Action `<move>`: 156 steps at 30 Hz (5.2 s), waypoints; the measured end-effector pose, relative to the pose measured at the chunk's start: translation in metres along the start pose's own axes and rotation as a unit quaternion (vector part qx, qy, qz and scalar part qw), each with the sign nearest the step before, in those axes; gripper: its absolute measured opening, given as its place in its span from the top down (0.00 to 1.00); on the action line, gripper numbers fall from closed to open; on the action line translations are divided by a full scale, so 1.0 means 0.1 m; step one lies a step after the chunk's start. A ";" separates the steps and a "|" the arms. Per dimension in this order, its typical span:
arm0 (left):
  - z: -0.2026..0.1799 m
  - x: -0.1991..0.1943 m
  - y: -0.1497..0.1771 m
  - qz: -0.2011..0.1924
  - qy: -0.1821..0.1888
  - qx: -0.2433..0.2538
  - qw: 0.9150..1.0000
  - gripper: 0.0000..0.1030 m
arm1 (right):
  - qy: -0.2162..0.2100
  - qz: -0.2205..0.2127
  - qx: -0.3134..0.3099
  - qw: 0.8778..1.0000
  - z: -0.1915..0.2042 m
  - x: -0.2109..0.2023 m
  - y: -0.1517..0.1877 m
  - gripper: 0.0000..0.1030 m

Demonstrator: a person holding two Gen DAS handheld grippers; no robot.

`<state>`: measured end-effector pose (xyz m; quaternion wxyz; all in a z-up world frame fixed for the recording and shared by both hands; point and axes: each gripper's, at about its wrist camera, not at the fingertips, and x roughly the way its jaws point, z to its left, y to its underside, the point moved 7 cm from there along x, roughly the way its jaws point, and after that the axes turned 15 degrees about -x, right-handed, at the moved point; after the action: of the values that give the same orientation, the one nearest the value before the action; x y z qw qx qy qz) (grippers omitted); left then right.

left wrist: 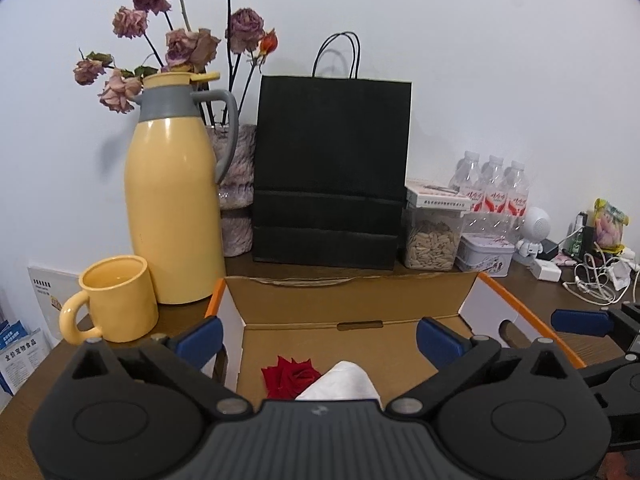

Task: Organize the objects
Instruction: 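Carry the cloth and lid into the box and open both tools, then grasp the iridescent plastic bag with the left tool while the right tool grasps the plush toy, then carry the bag and plush toy into the box and release them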

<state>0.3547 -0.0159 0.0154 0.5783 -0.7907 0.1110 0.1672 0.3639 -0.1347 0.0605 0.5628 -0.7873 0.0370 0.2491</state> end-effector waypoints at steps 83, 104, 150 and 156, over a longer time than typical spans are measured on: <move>1.21 -1.09 0.73 0.066 -0.058 -0.052 0.995 0.63 | -0.038 0.045 0.164 0.985 0.32 -1.29 0.90 0.51; 0.80 -1.29 0.35 0.005 -0.013 -0.037 0.999 0.63 | -0.012 0.005 0.127 0.992 0.12 -1.25 0.55 0.51; 0.12 0.66 -0.17 0.032 -0.027 0.002 0.999 0.63 | -0.007 0.033 0.082 0.996 -0.48 0.56 0.02 0.51; 0.13 0.73 -0.14 0.040 -0.032 0.007 0.999 0.18 | 0.003 0.053 0.071 0.996 -0.50 0.65 0.07 0.15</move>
<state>0.4251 0.0019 -0.0047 0.5800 -0.7757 0.1256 0.2148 0.4352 -0.1681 0.0381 0.6030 -0.7433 0.0977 0.2726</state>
